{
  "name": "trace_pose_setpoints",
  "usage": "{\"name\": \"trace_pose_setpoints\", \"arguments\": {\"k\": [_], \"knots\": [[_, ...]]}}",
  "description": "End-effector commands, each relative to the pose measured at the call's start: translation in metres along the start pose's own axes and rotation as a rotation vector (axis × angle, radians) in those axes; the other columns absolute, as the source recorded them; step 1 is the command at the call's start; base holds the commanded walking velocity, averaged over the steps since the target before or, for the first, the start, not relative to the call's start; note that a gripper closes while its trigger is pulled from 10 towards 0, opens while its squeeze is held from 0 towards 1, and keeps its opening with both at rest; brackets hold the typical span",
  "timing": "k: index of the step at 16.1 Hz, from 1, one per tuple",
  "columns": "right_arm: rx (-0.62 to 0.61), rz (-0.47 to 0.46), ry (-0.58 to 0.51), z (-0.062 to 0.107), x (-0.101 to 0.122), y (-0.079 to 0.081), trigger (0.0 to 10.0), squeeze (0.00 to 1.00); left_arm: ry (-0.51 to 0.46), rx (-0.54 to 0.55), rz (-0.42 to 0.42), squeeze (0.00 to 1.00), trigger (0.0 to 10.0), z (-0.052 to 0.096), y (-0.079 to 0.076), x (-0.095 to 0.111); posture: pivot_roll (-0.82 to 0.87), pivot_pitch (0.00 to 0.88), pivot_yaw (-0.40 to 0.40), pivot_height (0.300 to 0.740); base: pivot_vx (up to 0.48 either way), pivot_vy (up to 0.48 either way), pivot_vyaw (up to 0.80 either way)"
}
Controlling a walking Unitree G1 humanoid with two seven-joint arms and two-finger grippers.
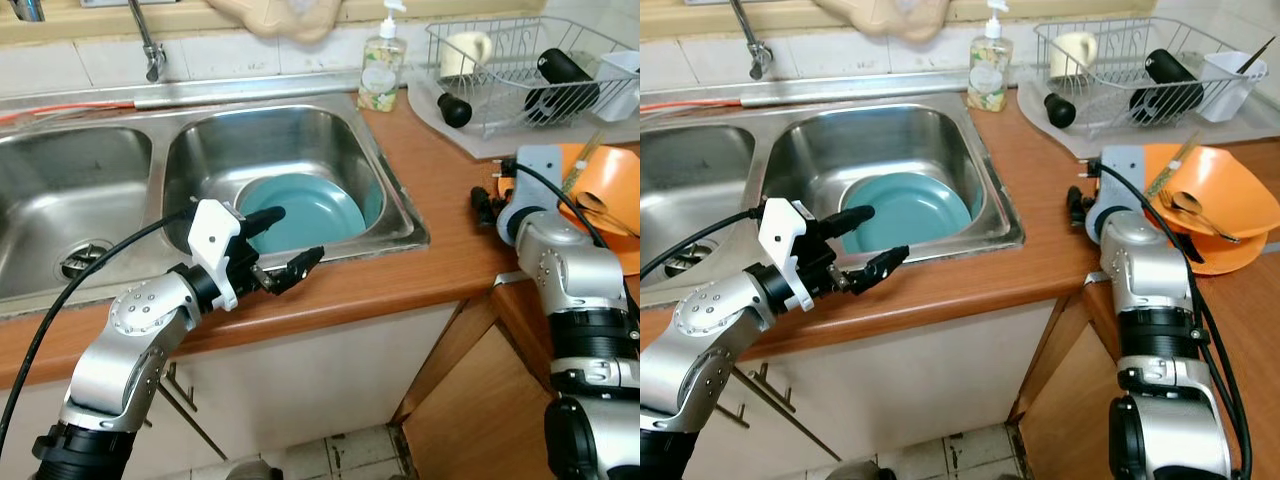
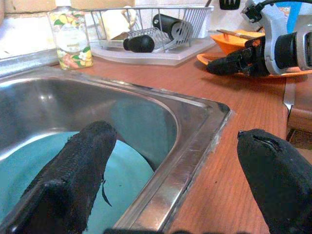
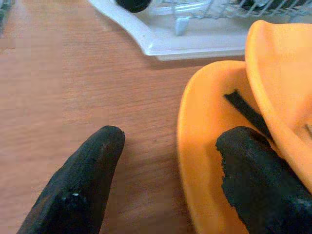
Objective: Kitchen organization
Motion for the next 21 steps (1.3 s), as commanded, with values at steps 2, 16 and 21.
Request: {"name": "trace_pose_setpoints", "arguments": {"k": [2, 16, 21], "knots": [[-0.029, 0.0, -0.041, -0.001, 0.014, -0.008, 10.0, 0.0, -0.002, -0.007, -0.018, 0.0, 10.0, -0.001, 0.0, 0.002, -0.01, 0.0, 0.043, 0.74, 0.0, 0.0, 0.0], [0.164, -0.177, 0.268, 0.0, -0.03, 0.027, 10.0, 0.0, 0.007, -0.009, -0.027, 0.0, 10.0, 0.0, 0.001, 0.0, 0.0, 0.0, 0.041, 0.74, 0.0, 0.0, 0.0], [0.261, -0.148, 0.326, 0.011, -0.047, 0.061, 10.0, 0.0, 0.008, -0.01, -0.029, 0.0, 10.0, 0.0, 0.001, 0.0, 0.0, 0.0, 0.041, 0.74, 0.0, 0.0, 0.0]]}}
Point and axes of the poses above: a point about 5 cm out from each wrist's last joint towards the gripper, its own z axis pointing back from the gripper into the wrist, its own x axis along the axis of the wrist's last joint, y = z × x, the point moved 6 cm from there along -z, pointing out of the wrist towards the gripper, and after that the axes turned 15 degrees about -z, right-handed, at the moved point
